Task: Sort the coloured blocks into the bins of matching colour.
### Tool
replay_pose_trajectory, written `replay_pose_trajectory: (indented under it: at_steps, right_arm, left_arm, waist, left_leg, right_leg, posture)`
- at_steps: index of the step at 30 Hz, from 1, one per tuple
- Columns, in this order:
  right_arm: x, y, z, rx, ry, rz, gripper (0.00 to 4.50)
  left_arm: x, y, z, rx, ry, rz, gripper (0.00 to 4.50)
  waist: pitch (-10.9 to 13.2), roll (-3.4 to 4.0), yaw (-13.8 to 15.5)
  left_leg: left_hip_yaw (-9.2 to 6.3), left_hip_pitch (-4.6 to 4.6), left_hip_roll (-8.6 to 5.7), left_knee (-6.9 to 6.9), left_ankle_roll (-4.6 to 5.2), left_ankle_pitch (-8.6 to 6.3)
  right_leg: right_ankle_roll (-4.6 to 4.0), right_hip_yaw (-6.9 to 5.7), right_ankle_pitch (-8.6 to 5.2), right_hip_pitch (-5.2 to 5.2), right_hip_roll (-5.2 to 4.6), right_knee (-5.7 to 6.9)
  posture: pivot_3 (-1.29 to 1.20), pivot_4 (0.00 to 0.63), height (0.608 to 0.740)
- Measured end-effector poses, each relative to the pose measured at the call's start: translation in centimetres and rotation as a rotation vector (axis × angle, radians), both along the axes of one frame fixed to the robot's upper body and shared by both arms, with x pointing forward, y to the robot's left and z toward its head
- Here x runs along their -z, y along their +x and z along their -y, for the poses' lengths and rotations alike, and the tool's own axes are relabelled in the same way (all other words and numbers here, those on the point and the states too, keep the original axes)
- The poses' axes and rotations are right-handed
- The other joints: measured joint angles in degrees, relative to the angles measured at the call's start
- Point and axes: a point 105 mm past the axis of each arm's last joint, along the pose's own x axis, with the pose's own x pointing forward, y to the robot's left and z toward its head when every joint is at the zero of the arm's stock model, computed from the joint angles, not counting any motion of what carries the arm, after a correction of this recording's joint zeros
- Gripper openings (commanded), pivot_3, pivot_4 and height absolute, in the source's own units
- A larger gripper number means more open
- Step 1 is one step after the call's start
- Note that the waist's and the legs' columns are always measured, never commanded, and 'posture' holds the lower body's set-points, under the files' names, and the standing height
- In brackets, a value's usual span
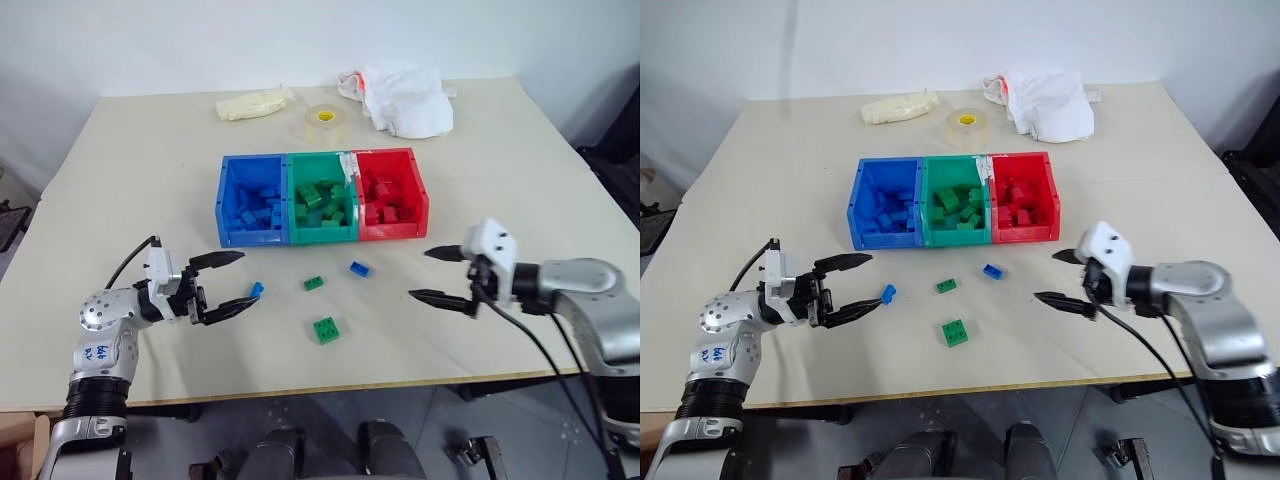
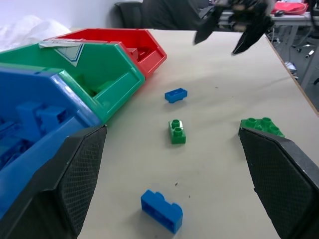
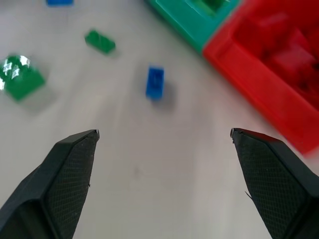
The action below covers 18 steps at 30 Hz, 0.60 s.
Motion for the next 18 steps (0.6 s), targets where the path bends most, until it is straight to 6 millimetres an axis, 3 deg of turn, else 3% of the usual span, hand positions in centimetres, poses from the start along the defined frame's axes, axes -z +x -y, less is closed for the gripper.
replay_pose_trajectory:
  at_steps: [5, 9, 12, 18]
  right_arm:
    - [2.1, 2.8, -3.4, -0.003, 0.002, -0.025, 4.44]
    - [3.3, 4.6, -4.7, 0.016, -0.003, -0.029, 4.44]
    - [3.6, 5.5, -5.6, 0.024, -0.002, -0.019, 3.8]
    - [3.7, 5.3, -6.2, 0.006, 0.007, -0.009, 1.79]
  left_arm:
    - [-0.1, -0.6, -0.2, 0.001, 0.001, 0.008, 4.5]
    - [0.2, -1.4, -0.9, -0.005, 0.013, -0.002, 4.5]
    - [0.1, -1.8, -1.6, -0.031, 0.018, -0.001, 4.5]
    - [0.1, -2.3, -1.5, -0.039, 0.017, -0.002, 4.5]
  waist:
    - [0.0, 0.0, -0.1]
    - [0.0, 0.0, 0.0]
    - [0.0, 0.0, -0.1]
    - [0.0, 0.0, -0.1]
  left_leg:
    - [0.01, 0.0, -0.02, -0.01, 0.0, 0.0]
    - [-0.01, -0.01, -0.04, 0.0, 0.0, 0.0]
    - [-0.02, 0.01, -0.03, 0.0, 0.0, 0.0]
    - [-0.07, 0.02, -0.04, 0.01, 0.0, 0.0]
  right_leg:
    - [0.0, 0.0, 0.0, -0.04, 0.0, 0.03]
    - [0.0, -0.02, 0.0, -0.04, 0.0, 0.1]
    - [0.0, -0.02, 0.0, -0.04, 0.01, 0.26]
    - [0.0, -0.01, 0.0, -0.04, 0.01, 0.36]
  posture:
    - [0.0, 0.15, 0.74]
    - [0.0, 0.15, 0.74]
    - [0.0, 0.15, 0.74]
    - [0.0, 0.15, 0.74]
